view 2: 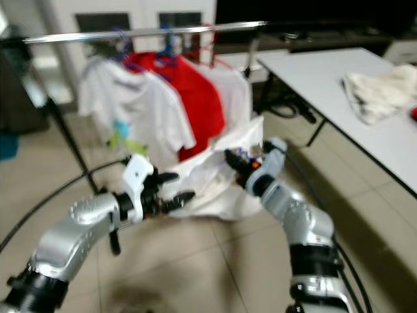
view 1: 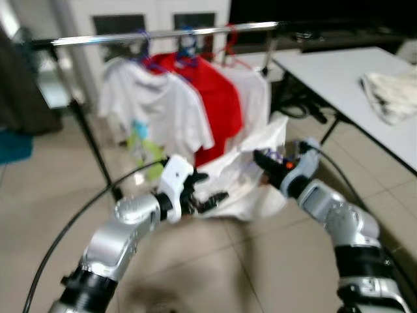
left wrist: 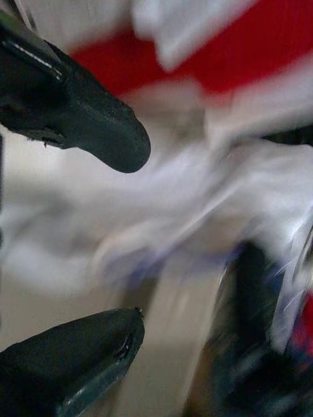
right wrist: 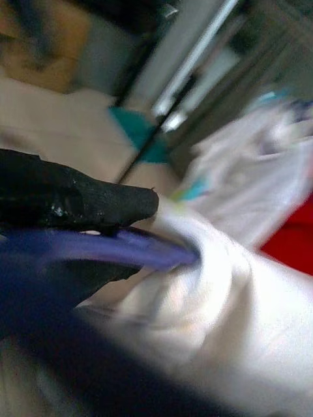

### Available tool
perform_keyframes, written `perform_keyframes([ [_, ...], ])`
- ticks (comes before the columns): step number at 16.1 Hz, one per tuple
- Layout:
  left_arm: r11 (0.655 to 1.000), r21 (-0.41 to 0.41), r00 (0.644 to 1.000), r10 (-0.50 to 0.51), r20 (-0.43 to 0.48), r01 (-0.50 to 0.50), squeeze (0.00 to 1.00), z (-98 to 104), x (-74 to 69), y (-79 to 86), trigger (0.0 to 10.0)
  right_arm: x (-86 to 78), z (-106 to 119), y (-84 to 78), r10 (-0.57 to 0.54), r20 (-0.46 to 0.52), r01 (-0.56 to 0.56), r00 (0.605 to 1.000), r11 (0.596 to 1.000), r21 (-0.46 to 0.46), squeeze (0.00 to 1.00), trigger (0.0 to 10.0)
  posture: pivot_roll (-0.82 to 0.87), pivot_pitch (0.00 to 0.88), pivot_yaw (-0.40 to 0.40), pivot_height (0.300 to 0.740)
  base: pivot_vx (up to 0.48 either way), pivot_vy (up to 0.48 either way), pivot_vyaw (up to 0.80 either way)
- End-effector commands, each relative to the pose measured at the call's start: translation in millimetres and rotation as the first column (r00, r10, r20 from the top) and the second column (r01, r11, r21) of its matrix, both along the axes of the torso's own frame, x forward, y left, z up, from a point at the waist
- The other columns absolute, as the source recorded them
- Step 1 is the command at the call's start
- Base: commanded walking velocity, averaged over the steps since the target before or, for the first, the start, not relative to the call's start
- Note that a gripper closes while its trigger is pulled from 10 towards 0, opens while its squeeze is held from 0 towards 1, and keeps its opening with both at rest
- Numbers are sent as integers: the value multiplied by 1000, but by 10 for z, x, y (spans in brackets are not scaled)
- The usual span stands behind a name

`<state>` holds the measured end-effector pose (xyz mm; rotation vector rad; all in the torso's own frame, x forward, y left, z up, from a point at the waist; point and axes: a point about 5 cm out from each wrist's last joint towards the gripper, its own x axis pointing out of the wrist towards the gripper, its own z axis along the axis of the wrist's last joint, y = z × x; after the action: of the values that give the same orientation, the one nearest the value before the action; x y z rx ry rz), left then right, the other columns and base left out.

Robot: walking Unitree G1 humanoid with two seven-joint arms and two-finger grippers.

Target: Hang hanger

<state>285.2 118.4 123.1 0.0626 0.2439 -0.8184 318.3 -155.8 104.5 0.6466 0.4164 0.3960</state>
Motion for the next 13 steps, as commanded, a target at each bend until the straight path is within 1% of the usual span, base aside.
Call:
perform_keyframes([
  [1, 999, 2, 998, 42, 43, -42, 0, 94, 63, 70, 10000, -6, 2, -1, 9, 2, -9, 1000, 1000, -2, 0, 10000, -134, 0, -64, 740, 0, 0, 794],
  [7, 999, 6, 997, 51, 63, -52, 0, 140, 107, 80, 10000, 24, 15, 18, 38, 3, -38, 999, 999, -7, 0, 10000, -125, 0, -80, 740, 0, 0, 794],
  [10, 996, -33, 991, 86, 102, -83, 0, 200, 112, 108, 10000, 33, 34, -9, 76, 12, -75, 997, 996, -49, 0, 10000, -126, 0, -92, 740, 0, 0, 794],
  [11, 994, -33, 988, 110, 104, -107, 0, 207, 120, 155, 10000, 38, 48, -40, 83, 25, -81, 996, 994, -73, 0, 10000, -125, 0, -95, 740, 0, 0, 794],
  [12, 984, -33, 979, 179, 99, -176, 0, 204, 145, 266, 10000, 48, 77, -90, 96, 48, -89, 994, 988, -126, 0, 10000, -126, 0, -96, 740, 0, 0, 794],
  [13, 978, -25, 973, 210, 98, -209, 0, 193, 149, 335, 10000, 58, 101, -128, 96, 68, -83, 993, 982, -169, 0, 10000, -124, 0, -98, 740, 0, 0, 794],
])
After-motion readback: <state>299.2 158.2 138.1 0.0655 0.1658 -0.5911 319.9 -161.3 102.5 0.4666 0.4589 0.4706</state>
